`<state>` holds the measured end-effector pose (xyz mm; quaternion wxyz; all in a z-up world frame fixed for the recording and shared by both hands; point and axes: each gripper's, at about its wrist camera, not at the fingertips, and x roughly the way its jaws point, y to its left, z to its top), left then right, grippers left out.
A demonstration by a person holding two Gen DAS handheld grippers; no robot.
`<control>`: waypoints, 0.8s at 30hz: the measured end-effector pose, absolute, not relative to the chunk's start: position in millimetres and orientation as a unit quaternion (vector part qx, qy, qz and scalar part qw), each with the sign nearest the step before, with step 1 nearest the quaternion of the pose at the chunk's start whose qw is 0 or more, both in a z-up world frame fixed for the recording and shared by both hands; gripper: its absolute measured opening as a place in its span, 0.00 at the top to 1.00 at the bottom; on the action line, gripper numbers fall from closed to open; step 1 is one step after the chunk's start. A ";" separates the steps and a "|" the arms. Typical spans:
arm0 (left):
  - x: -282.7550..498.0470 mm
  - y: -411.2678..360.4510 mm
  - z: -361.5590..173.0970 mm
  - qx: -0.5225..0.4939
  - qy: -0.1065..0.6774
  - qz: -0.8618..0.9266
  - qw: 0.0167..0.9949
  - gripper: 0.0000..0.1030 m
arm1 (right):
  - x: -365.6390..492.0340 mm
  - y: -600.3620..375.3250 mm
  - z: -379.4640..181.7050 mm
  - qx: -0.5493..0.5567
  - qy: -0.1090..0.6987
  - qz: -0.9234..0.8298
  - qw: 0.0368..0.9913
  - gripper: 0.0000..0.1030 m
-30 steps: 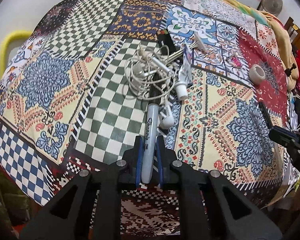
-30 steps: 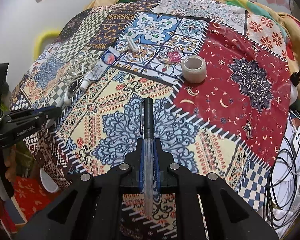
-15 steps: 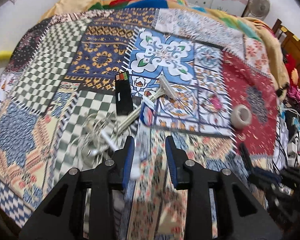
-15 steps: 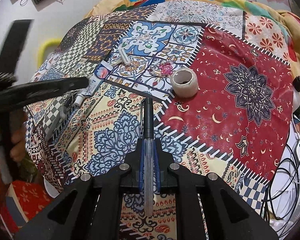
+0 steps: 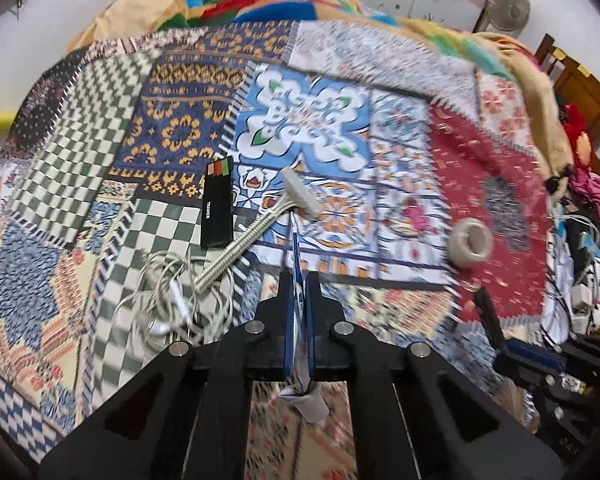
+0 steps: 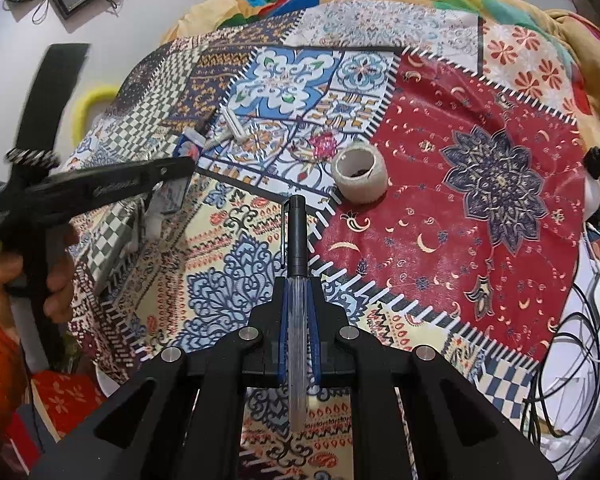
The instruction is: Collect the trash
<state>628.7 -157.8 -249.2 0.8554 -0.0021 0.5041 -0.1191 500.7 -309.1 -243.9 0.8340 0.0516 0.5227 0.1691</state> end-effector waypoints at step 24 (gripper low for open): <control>413.0 -25.5 -98.1 -0.041 0.414 -0.038 0.909 0.96 | 383.5 -200.9 -84.9 -0.001 0.409 0.250 0.877 0.92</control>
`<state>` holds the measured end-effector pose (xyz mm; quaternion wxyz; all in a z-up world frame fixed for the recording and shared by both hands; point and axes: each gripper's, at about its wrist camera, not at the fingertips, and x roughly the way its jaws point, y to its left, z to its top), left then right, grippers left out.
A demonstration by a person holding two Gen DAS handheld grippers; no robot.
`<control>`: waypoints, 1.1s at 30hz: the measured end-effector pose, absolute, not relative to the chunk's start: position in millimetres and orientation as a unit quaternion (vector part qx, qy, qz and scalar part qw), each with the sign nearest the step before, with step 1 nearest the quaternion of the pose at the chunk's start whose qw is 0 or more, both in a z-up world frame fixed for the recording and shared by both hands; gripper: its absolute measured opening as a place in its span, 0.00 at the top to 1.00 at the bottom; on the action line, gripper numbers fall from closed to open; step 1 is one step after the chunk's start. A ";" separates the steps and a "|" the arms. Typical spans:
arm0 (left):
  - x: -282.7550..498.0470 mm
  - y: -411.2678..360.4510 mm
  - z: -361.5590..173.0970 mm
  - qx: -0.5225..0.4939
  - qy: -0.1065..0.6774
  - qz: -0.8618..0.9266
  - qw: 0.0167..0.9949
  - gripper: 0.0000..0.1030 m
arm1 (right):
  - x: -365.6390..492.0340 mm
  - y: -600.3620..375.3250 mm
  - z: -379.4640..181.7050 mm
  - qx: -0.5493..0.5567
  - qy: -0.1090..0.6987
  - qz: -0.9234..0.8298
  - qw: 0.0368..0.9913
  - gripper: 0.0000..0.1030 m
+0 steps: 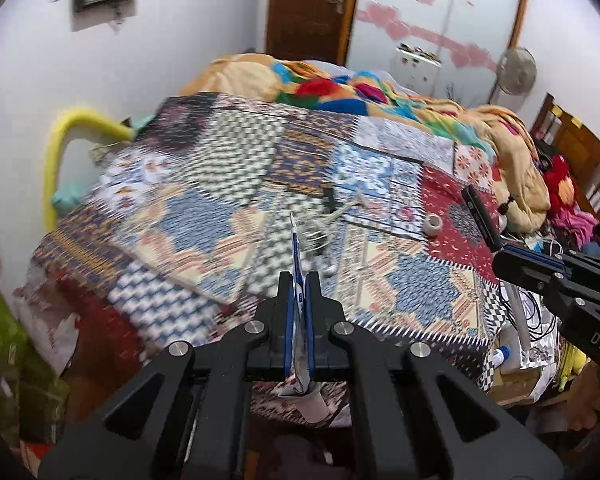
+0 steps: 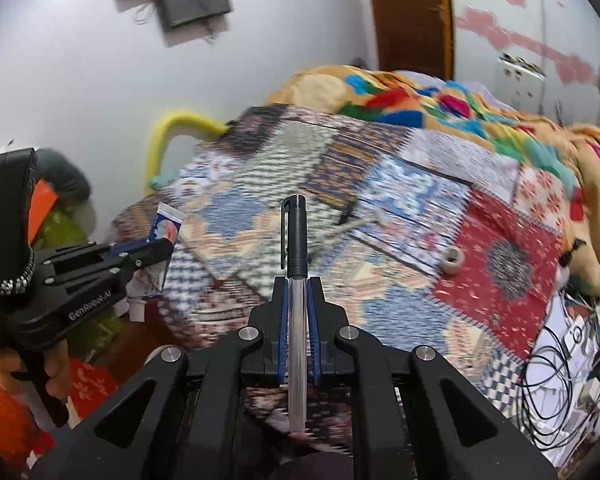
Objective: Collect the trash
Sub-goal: 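Carry the thin stick in the left gripper while the right gripper carries the pen over the white bin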
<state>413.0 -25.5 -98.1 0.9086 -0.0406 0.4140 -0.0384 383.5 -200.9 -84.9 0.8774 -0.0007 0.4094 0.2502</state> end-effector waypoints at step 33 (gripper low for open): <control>203.3 241.3 -233.8 -0.194 0.504 0.171 0.824 0.96 | 251.6 96.1 -170.5 -0.155 0.476 0.431 0.750 0.92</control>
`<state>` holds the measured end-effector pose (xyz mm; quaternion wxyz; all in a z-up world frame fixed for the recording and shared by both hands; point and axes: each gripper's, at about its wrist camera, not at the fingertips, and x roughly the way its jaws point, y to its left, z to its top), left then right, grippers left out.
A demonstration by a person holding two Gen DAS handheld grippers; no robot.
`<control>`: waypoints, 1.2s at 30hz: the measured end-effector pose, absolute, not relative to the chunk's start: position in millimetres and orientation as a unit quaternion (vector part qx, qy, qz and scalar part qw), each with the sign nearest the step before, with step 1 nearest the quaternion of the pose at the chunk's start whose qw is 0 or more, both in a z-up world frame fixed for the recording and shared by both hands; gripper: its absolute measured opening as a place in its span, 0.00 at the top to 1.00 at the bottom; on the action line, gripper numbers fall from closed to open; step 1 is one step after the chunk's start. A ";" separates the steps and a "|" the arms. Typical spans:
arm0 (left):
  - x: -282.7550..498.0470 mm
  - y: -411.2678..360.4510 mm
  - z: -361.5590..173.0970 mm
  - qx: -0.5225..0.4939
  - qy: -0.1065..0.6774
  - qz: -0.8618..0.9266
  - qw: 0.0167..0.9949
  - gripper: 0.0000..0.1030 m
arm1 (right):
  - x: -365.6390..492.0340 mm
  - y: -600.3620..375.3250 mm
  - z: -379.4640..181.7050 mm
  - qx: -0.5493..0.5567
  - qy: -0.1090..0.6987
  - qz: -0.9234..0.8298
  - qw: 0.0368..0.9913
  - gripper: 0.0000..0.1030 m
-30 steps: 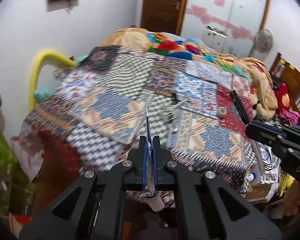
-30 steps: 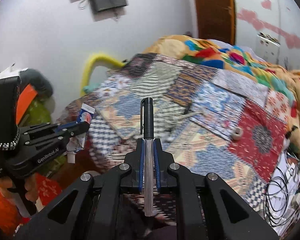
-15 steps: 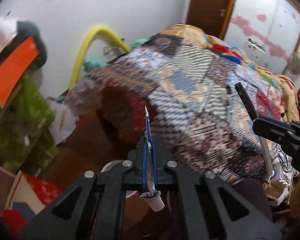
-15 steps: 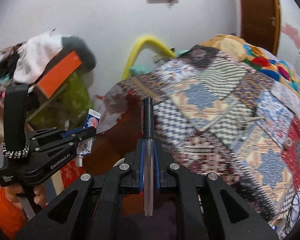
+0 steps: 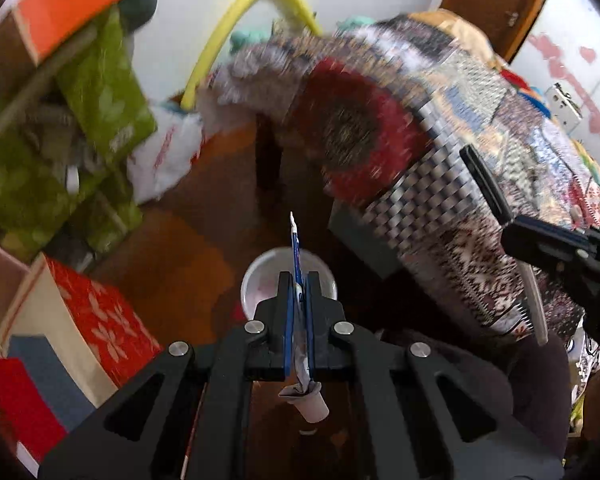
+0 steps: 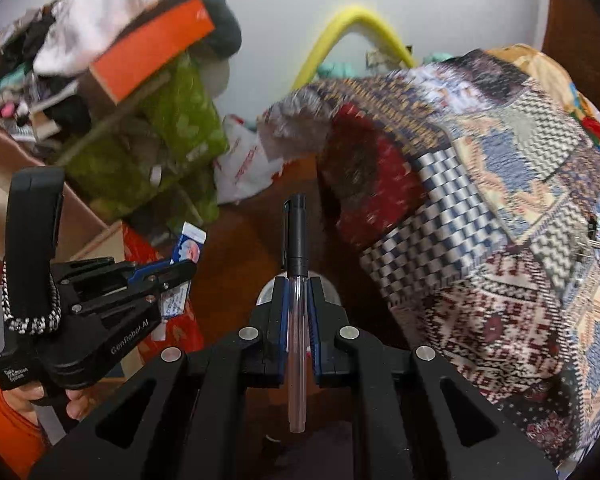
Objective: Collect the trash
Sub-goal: 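Carry the thin stick in the left gripper while the right gripper carries the pen over the white bin, then open the left gripper over the white bin while the right gripper opens to drop the pen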
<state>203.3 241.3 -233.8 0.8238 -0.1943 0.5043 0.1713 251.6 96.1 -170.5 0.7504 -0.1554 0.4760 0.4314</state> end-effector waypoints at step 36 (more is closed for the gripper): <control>230.3 283.9 -327.9 -0.272 0.570 0.203 0.749 0.77 | 290.5 165.2 -265.7 -0.205 0.563 0.422 0.681 0.67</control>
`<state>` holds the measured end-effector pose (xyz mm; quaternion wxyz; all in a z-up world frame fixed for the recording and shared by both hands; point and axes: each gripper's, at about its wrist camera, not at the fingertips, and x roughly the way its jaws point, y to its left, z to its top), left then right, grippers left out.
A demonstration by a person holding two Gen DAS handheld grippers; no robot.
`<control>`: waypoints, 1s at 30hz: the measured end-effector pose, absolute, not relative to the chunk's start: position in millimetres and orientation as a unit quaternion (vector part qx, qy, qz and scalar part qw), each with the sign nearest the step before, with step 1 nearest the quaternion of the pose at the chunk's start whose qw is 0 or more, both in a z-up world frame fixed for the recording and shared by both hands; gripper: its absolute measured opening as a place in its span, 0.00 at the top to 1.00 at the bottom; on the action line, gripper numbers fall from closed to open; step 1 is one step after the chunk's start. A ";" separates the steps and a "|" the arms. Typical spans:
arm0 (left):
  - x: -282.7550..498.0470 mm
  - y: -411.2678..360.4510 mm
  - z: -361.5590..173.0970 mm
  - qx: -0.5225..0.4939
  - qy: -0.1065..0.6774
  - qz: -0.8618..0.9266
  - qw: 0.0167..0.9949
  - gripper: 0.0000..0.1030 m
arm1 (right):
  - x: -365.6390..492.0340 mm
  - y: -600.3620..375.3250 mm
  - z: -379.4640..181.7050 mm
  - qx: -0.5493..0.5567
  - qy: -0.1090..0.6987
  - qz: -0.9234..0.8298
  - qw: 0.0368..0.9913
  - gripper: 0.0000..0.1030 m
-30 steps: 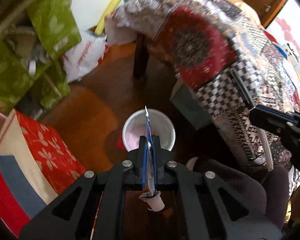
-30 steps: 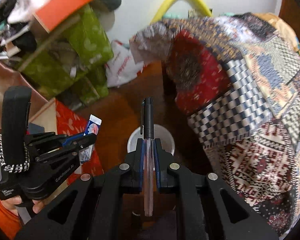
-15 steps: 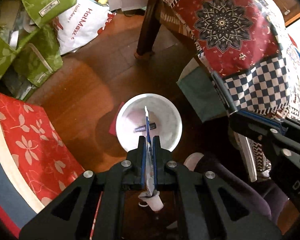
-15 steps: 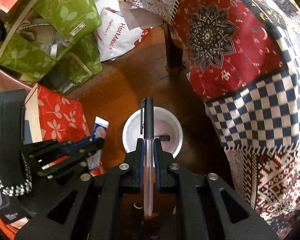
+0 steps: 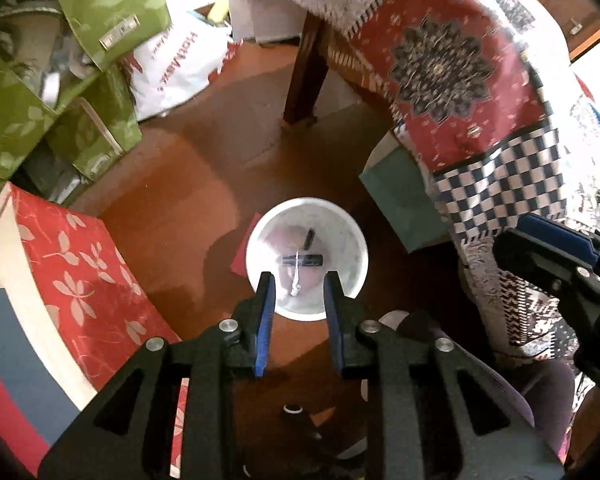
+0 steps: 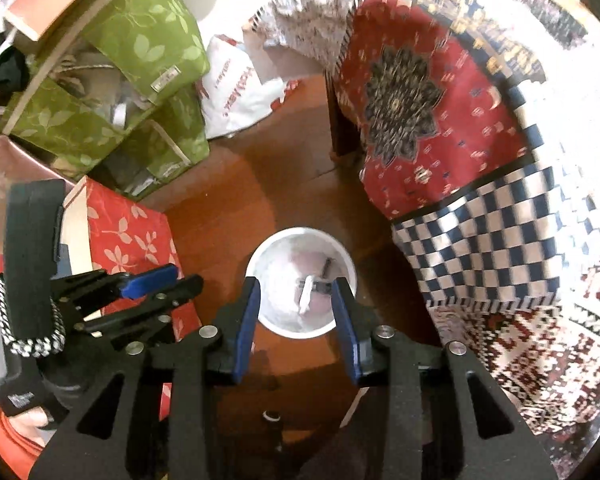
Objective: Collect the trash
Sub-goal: 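Open the left gripper over the white bin while the right gripper opens to drop the pen, then move both open grippers back over the items on the quilt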
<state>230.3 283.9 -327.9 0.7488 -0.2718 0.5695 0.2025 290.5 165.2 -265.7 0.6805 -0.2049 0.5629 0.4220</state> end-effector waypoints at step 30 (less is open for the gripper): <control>224.5 125.7 -89.0 -0.154 0.352 0.156 0.910 0.56 | 269.4 -58.3 -56.3 -0.056 0.333 0.374 0.864 0.67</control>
